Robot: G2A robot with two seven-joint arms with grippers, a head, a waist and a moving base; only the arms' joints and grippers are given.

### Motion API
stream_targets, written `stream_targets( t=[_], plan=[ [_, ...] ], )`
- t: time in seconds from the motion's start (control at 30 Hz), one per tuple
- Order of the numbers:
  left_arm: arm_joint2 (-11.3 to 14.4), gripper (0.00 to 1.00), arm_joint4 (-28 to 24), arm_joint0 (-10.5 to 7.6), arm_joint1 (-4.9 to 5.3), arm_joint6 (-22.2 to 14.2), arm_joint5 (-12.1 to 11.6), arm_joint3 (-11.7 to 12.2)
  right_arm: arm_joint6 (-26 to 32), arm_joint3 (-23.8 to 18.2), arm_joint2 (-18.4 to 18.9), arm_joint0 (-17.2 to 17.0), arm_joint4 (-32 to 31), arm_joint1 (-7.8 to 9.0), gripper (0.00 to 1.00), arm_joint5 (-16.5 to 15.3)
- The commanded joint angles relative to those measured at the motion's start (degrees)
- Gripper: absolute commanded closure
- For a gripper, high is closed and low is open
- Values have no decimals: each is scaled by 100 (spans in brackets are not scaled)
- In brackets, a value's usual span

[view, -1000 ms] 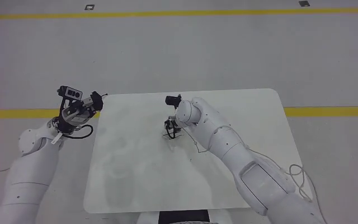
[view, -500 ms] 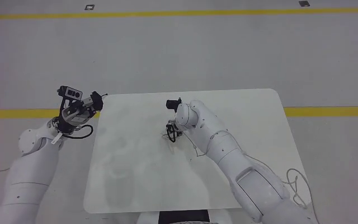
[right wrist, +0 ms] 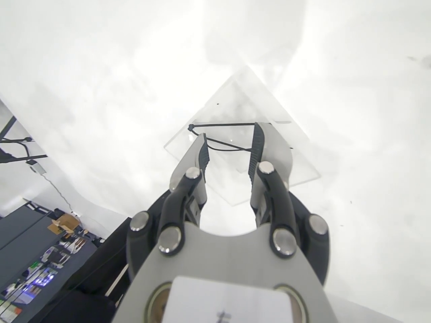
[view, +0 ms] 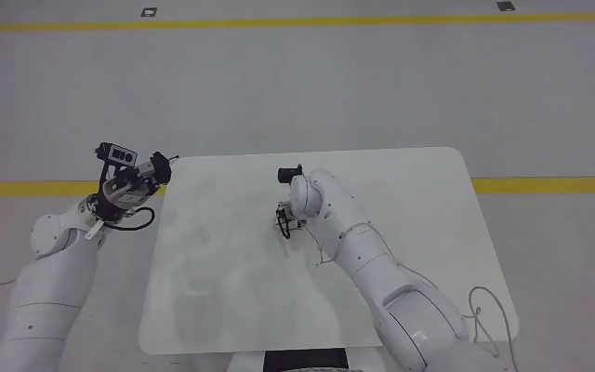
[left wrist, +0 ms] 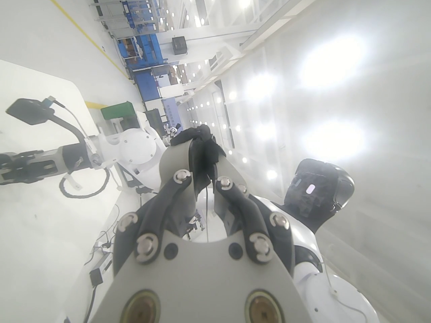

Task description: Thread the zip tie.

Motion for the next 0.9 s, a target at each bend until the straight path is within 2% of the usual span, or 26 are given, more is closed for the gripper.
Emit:
stream_targets(
  t=[0.0, 0.17, 0.3, 0.53, 0.73, 0.87],
  plan=[
    [0, 100, 0, 0, 0, 0, 0, 0, 64, -59, 81, -47, -249, -66, 71, 0],
    [0, 100, 0, 0, 0, 0, 0, 0, 131, -217, 244, -200, -658, -255, 69, 0],
    [0, 100, 0, 0, 0, 0, 0, 0, 87, -376, 221, -319, -908, -360, 65, 0],
    [0, 100, 0, 0, 0, 0, 0, 0, 24, -507, 111, -430, -1138, -382, 64, -2],
    [0, 100, 0, 0, 0, 0, 0, 0, 267, -343, 295, -374, -1120, -380, 68, 0],
    [0, 100, 0, 0, 0, 0, 0, 0, 290, -122, 470, -245, -1177, -459, 69, 0]
  ],
)
